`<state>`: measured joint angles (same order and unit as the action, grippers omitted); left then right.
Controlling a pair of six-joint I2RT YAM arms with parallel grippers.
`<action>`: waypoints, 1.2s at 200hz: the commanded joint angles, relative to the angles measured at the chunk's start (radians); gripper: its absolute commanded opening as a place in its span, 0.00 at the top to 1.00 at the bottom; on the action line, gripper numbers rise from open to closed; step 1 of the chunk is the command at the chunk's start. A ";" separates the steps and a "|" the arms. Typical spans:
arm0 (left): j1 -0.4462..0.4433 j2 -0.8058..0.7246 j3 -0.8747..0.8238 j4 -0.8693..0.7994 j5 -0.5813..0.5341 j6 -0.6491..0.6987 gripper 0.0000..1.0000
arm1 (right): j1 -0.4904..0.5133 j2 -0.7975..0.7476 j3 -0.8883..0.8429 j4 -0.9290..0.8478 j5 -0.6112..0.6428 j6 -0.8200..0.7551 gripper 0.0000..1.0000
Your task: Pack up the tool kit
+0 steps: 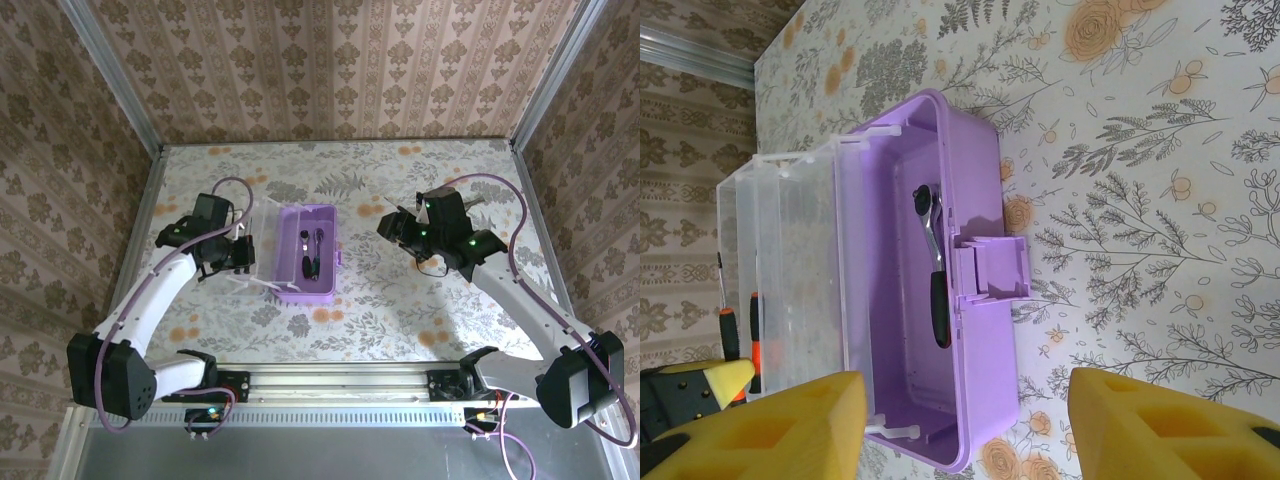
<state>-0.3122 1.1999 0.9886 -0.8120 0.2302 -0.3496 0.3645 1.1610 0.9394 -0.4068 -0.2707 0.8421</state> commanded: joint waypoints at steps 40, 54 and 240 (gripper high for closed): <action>0.024 0.008 0.016 -0.030 -0.015 0.053 1.00 | 0.004 -0.026 0.016 -0.021 -0.013 -0.005 0.42; 0.029 0.015 0.024 -0.039 -0.016 0.060 1.00 | 0.004 -0.027 0.017 -0.024 -0.014 -0.010 0.42; 0.038 0.054 0.082 -0.079 0.002 0.108 0.76 | 0.004 -0.012 -0.019 -0.002 -0.008 -0.011 0.41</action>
<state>-0.2852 1.2781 1.0302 -0.8440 0.2310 -0.2710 0.3645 1.1507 0.9394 -0.4103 -0.2703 0.8371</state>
